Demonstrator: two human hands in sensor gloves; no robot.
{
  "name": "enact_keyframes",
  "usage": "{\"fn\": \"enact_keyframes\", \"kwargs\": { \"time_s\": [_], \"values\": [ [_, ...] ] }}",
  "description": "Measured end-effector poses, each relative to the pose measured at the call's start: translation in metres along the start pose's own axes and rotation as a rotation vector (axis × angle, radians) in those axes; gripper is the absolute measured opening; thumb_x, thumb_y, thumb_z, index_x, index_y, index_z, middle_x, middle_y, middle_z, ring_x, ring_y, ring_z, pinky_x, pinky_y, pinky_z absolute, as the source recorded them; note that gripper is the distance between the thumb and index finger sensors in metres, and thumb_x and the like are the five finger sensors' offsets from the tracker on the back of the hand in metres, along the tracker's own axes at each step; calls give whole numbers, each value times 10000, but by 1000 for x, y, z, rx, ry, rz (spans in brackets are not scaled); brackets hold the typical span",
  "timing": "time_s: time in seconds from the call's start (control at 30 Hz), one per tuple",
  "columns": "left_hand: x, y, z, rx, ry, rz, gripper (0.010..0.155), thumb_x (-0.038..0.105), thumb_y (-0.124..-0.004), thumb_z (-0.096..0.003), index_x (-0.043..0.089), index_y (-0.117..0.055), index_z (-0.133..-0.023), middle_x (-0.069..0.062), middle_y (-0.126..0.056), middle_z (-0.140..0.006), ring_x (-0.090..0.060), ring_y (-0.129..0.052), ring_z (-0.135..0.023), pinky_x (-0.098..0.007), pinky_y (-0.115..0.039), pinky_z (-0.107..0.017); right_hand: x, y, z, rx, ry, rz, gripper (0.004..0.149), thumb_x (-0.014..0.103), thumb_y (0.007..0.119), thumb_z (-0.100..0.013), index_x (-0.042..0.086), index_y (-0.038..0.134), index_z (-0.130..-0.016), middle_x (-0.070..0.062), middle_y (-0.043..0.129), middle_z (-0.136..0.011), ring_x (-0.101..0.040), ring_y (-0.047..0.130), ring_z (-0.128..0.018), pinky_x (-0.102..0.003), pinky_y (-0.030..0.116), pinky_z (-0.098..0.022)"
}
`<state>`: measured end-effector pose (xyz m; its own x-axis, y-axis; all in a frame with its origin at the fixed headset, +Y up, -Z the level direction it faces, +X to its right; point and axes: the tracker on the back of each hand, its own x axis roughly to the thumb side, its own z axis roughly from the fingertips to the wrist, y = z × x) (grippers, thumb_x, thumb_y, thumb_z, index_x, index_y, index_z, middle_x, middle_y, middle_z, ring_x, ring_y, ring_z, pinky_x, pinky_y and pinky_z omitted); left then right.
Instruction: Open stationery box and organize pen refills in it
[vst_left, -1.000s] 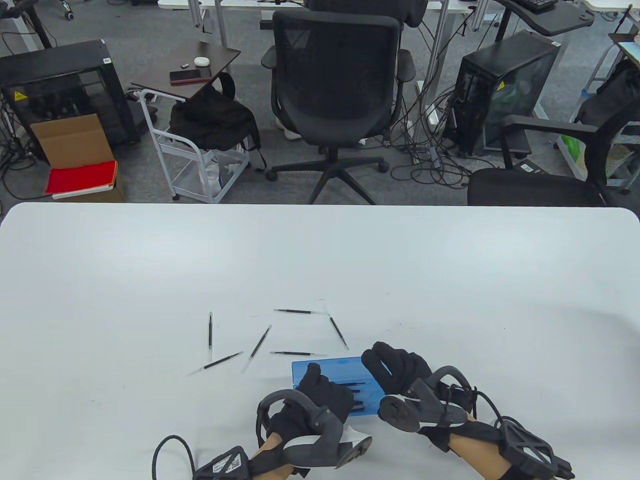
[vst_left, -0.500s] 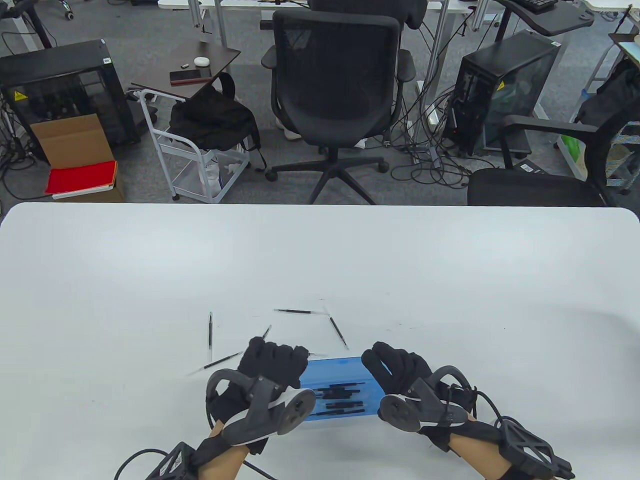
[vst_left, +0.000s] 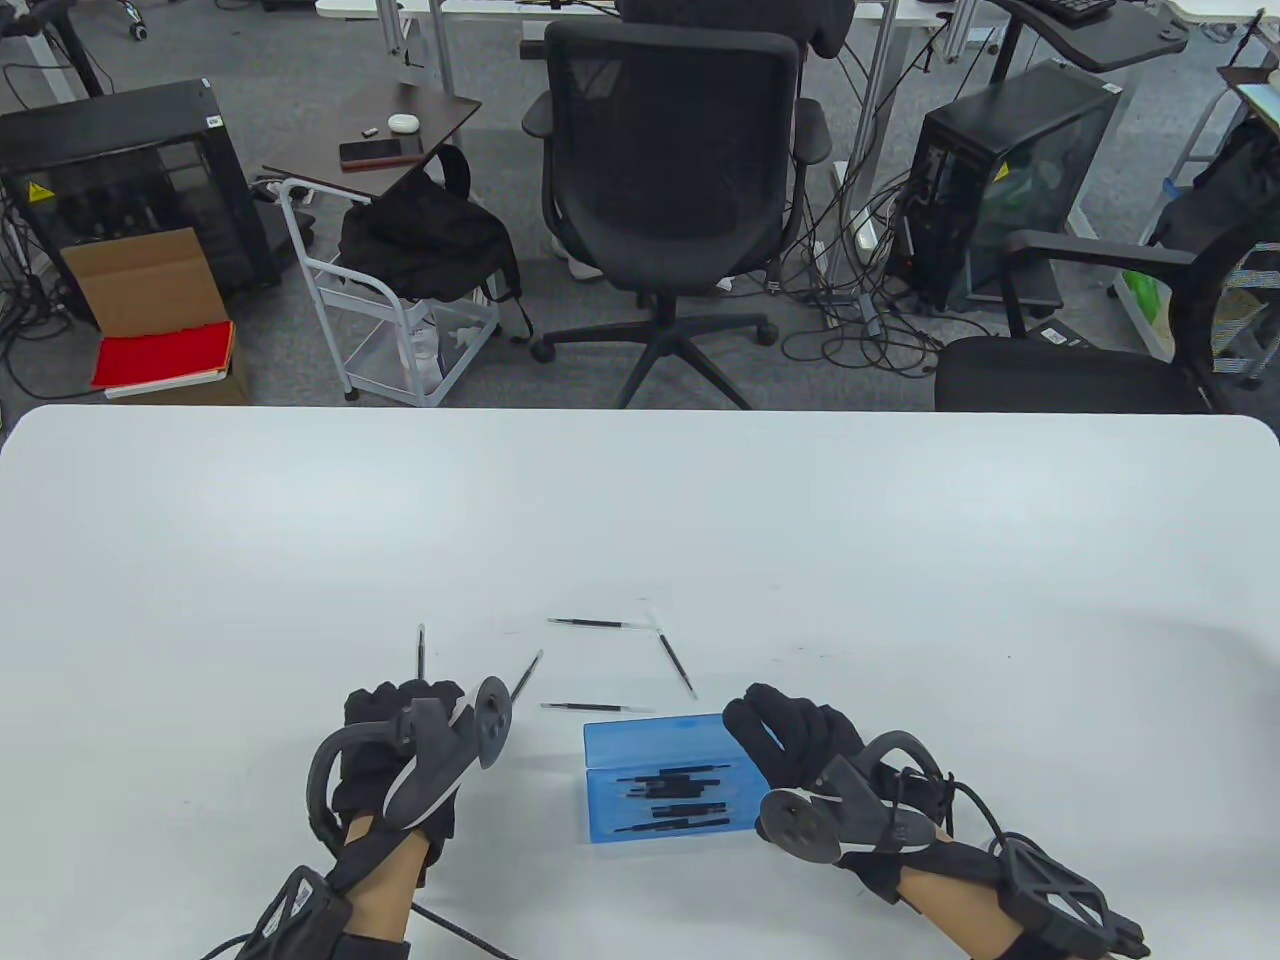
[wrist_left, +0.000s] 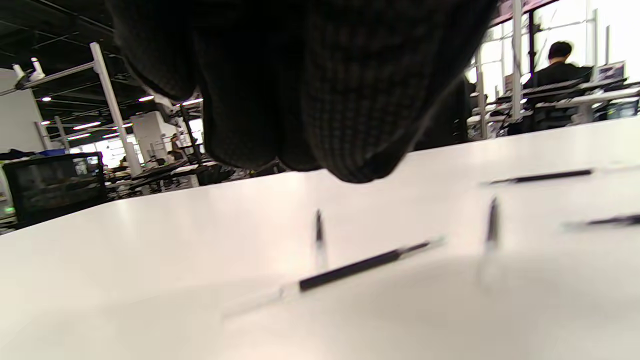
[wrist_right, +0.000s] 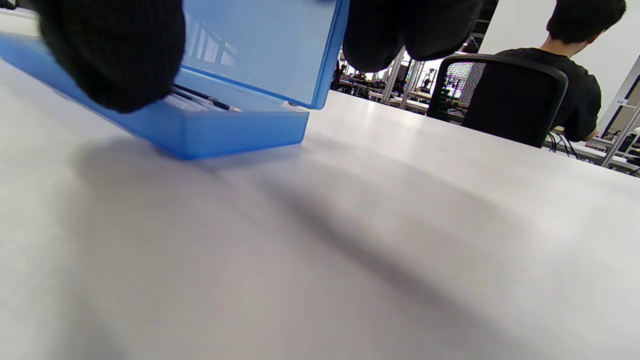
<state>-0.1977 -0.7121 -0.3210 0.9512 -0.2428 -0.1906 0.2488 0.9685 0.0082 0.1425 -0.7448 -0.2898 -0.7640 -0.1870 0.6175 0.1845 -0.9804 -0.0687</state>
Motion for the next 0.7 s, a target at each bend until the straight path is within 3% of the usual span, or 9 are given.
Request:
{"fn": "enact_keyframes", "kwargs": {
  "time_s": [0.3, 0.7],
  "values": [
    [-8, -38, -15, -57, 50, 6, 445, 271, -991, -421, 329, -894, -851, 69, -974, -894, -230, -988, -846, -515, -697, -797, 0, 0, 0, 0, 0, 2, 1137, 533, 833, -426, 121, 57, -1148, -298, 208, -1220, -488, 620, -1049, -621, 599, -775],
    [-15, -44, -14, -57, 51, 42, 409, 266, -988, -427, 342, -908, -821, 84, -991, -864, -211, -998, -833, -504, -697, -803, 0, 0, 0, 1, 0, 0, 1138, 533, 833, -425, 121, 56, -1147, -299, 207, -1220, -488, 620, -1049, -621, 599, -775]
  ]
}}
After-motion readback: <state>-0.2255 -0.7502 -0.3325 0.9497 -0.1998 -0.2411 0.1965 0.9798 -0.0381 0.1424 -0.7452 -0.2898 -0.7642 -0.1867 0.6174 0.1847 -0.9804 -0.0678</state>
